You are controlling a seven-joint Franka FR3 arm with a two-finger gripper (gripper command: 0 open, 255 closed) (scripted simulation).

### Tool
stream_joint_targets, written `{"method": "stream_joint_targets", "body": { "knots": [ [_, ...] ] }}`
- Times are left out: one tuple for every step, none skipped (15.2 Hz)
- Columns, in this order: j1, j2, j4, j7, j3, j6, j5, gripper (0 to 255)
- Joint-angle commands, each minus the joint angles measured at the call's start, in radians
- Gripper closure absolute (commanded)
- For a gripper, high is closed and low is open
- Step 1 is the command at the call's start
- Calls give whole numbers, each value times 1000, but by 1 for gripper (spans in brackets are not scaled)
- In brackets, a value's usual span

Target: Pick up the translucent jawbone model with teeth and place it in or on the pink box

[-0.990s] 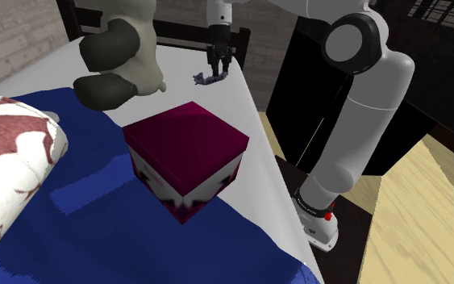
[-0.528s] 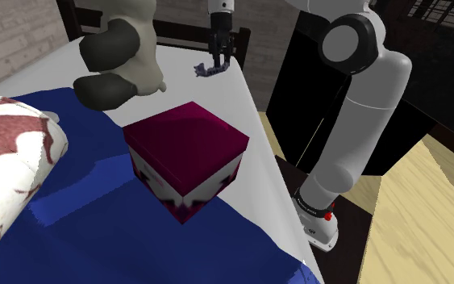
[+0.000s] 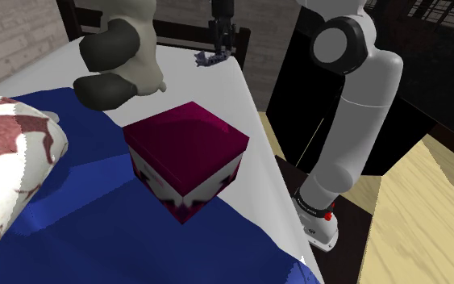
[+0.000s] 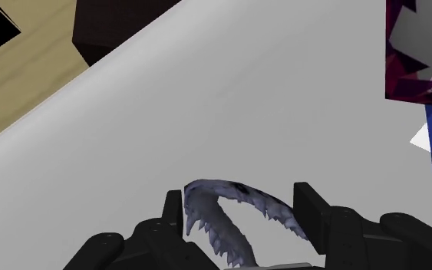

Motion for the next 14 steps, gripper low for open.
{"method": "stream_joint_targets", "body": {
  "knots": [
    [-3,19,57,2,-1,-38,3,255],
    [-5,30,86,3,-1,-57,5,255],
    [-6,41,118,5,-1,-77,8,255],
    [-8,54,151,7,-1,-98,10,255],
    [-10,67,186,8,-1,-119,13,255],
    [-13,82,224,10,-1,-142,16,255],
    [-15,99,265,13,-1,-166,19,255],
    [-18,119,311,15,-1,-192,23,255],
    [-22,140,359,18,0,-219,27,255],
    [-3,85,273,36,5,-187,25,255],
    [15,38,203,55,10,-161,24,255],
    [31,-4,142,75,16,-140,25,255],
    [46,-41,89,96,24,-122,26,255],
    [60,-76,41,117,32,-105,29,255]
  ]
}}
